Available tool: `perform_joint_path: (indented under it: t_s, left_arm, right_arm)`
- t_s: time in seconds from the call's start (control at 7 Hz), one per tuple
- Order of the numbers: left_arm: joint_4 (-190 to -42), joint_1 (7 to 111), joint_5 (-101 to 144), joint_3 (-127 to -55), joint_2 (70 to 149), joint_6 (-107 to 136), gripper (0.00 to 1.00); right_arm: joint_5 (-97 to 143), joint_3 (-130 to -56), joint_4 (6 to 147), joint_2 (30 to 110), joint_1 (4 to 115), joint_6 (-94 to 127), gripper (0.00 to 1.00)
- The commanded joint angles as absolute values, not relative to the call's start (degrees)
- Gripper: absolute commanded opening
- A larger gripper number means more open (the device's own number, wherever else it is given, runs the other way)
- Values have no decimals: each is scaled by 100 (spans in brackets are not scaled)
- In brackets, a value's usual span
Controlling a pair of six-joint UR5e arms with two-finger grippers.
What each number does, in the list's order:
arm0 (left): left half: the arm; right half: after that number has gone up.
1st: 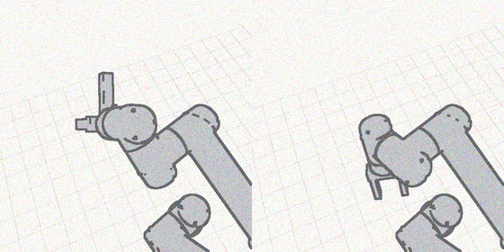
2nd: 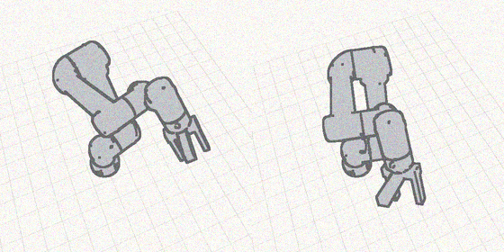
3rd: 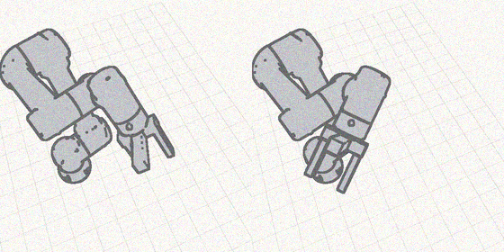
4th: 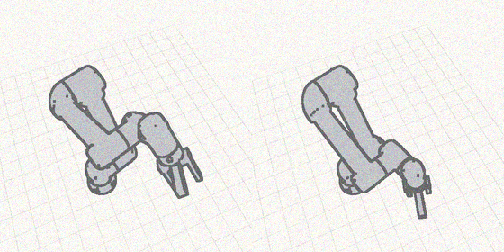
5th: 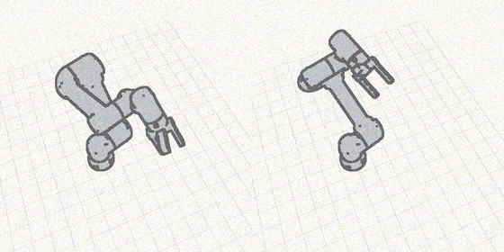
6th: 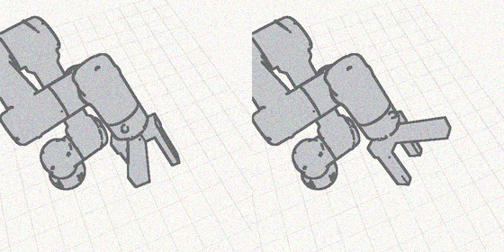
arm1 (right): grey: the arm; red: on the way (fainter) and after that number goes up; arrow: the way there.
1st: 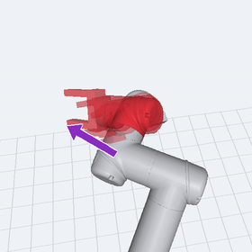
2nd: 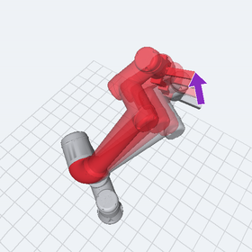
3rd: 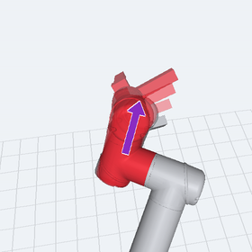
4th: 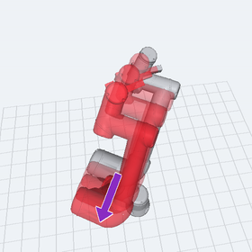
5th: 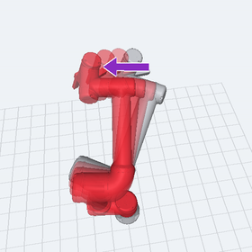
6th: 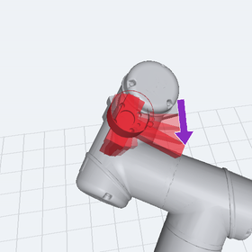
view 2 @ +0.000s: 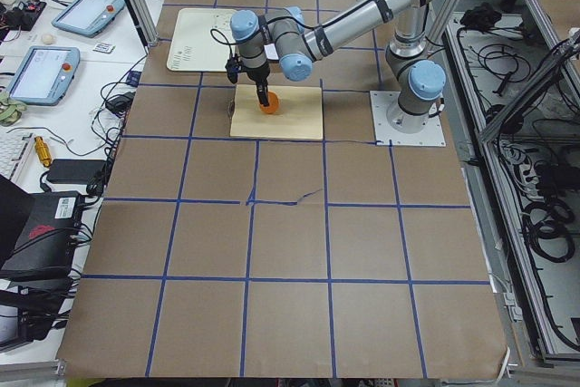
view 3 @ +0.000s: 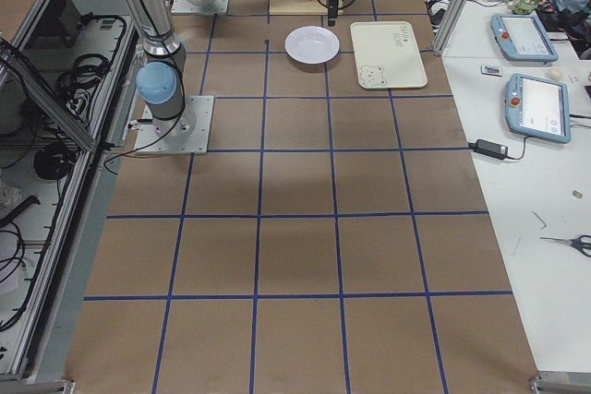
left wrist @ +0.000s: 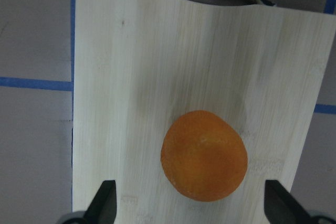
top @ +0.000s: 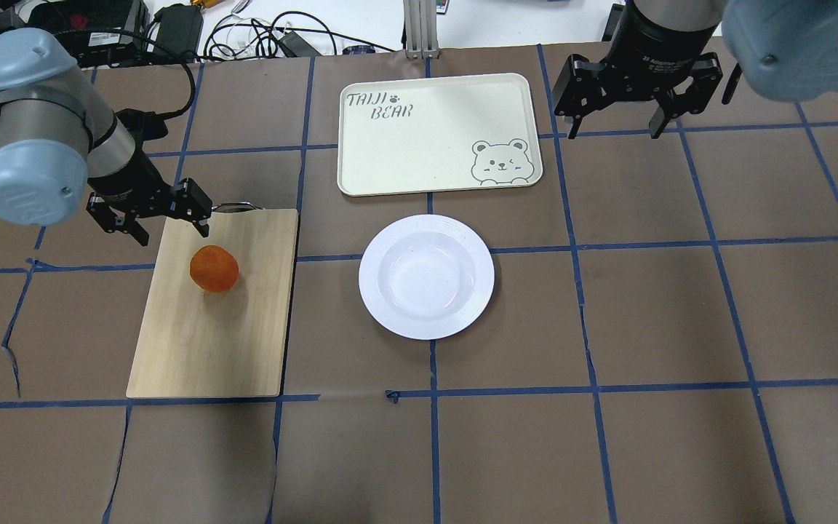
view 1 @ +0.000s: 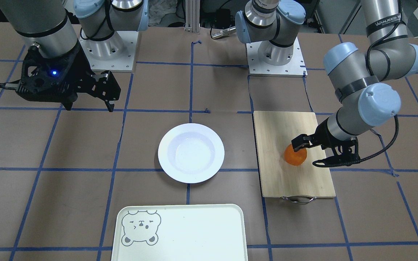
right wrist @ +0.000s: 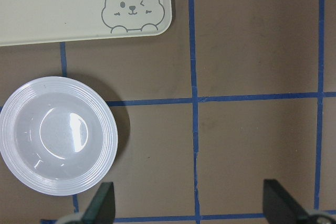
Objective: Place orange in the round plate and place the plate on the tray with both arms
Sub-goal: 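Lower the left gripper onto the orange on the cutting board and grasp it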
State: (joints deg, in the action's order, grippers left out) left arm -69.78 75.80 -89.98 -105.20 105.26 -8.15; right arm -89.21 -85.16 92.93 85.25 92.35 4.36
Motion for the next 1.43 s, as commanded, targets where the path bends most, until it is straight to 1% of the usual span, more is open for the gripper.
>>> perform_joint_path:
  t_s: [0.0,1.29]
  left_arm:
    - [-6769,7585,-8983,-10600,10757,-809,100]
    - [-6609,7603,-8754,-10512,10934,-545,100]
  right_arm:
    - [-8921,-8517,9273,8525,9237,431,100]
    - [-8921,-8657,9229,8578,9229,431,100]
